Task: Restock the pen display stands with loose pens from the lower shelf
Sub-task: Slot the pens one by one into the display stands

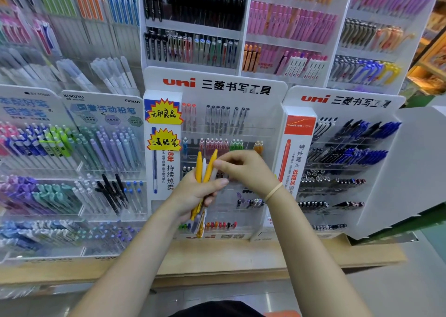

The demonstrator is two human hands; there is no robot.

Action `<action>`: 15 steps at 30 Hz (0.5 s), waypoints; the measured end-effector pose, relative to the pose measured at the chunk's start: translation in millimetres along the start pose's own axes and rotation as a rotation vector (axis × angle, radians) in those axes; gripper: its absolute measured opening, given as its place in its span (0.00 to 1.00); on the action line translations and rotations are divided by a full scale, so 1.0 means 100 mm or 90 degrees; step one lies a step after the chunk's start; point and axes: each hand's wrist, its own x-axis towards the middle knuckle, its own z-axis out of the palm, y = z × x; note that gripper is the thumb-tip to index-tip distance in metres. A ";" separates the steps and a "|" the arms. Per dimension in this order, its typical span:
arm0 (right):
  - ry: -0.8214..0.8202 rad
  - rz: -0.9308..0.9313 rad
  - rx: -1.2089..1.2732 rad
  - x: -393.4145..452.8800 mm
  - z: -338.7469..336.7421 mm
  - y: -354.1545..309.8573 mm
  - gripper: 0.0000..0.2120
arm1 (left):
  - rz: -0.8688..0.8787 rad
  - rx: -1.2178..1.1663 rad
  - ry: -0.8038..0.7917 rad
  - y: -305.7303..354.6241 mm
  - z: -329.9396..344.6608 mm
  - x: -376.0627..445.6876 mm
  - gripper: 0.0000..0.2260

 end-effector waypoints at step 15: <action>0.294 0.123 0.354 -0.35 -0.01 0.10 0.07 | -0.065 -0.085 0.081 -0.18 -0.13 -0.23 0.07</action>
